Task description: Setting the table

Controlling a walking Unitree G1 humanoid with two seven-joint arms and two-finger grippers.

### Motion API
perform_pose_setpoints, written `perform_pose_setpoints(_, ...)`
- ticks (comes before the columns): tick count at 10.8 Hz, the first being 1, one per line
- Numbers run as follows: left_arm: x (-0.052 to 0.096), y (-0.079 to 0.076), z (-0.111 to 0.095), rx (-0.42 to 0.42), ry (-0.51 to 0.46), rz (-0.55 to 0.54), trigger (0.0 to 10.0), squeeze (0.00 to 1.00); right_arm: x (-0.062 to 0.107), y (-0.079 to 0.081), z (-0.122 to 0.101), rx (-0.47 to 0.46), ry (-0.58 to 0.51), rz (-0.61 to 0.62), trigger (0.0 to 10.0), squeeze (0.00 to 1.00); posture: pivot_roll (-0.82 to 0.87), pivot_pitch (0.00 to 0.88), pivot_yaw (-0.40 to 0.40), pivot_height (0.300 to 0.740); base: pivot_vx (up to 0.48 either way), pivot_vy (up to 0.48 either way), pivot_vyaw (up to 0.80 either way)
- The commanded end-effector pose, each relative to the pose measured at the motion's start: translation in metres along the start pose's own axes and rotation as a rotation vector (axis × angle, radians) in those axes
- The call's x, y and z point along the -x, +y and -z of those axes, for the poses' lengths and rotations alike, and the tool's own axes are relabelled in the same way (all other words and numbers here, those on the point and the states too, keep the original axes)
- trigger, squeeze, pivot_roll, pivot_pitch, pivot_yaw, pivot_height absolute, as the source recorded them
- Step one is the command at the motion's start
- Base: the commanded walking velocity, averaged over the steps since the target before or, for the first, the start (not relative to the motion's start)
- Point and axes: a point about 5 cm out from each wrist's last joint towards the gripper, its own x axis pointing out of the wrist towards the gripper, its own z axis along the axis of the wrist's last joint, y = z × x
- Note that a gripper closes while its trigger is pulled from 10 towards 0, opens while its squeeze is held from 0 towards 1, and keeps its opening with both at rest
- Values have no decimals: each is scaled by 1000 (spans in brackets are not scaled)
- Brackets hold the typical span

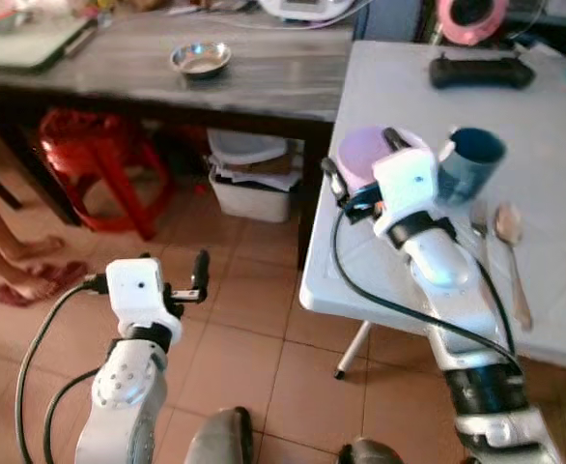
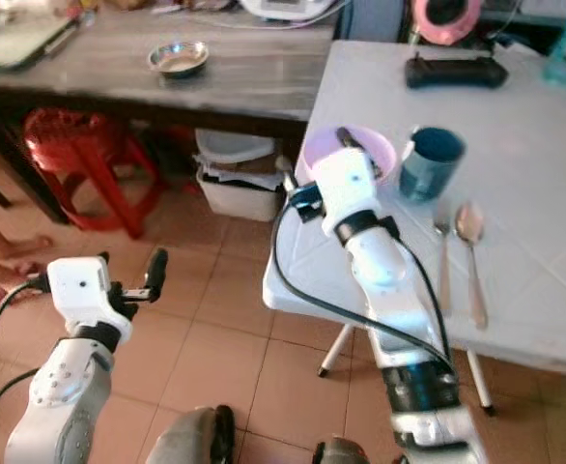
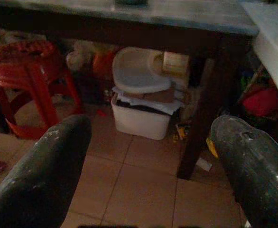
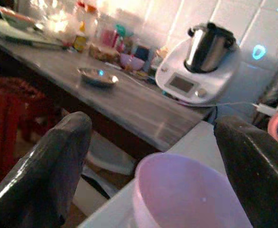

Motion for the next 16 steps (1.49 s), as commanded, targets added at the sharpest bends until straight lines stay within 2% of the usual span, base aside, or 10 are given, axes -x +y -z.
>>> perform_pose_setpoints(1,2,-1,0,0,10,14,10000,0,-2,-2,4,1,26,-8,10000,1000,39,155,65,740,0,0,0)
perform_pose_setpoints(2,5,-1,1,0,28,20,10000,0,-9,-4,5,32,54,-51,10000,1000,43,175,69,740,0,0,0)
perform_pose_setpoints(3,7,-1,2,-1,41,24,10000,0,-14,-4,4,44,56,-95,10000,596,46,185,71,740,0,0,0)
perform_pose_setpoints(4,11,0,4,-6,57,29,10000,0,-23,0,-1,89,51,-171,10000,0,51,197,72,740,0,0,0)
perform_pose_setpoints(7,13,0,3,-6,70,34,10000,0,-30,8,-3,102,90,-286,10000,0,57,210,67,740,0,0,0)
perform_pose_setpoints(9,14,-1,4,-3,85,45,10000,0,-33,3,4,116,187,-291,10000,0,55,216,66,740,0,0,0)
perform_pose_setpoints(13,19,-1,5,2,109,63,10000,0,-43,-12,13,174,283,-230,10000,0,60,236,66,740,0,0,0)
perform_pose_setpoints(15,23,0,6,-2,121,60,10000,0,-47,-10,18,157,320,-248,10000,0,62,251,66,740,0,0,0)
perform_pose_setpoints(16,24,0,6,-3,125,62,10000,0,-47,-9,21,157,336,-259,8706,0,63,254,66,740,0,0,0)
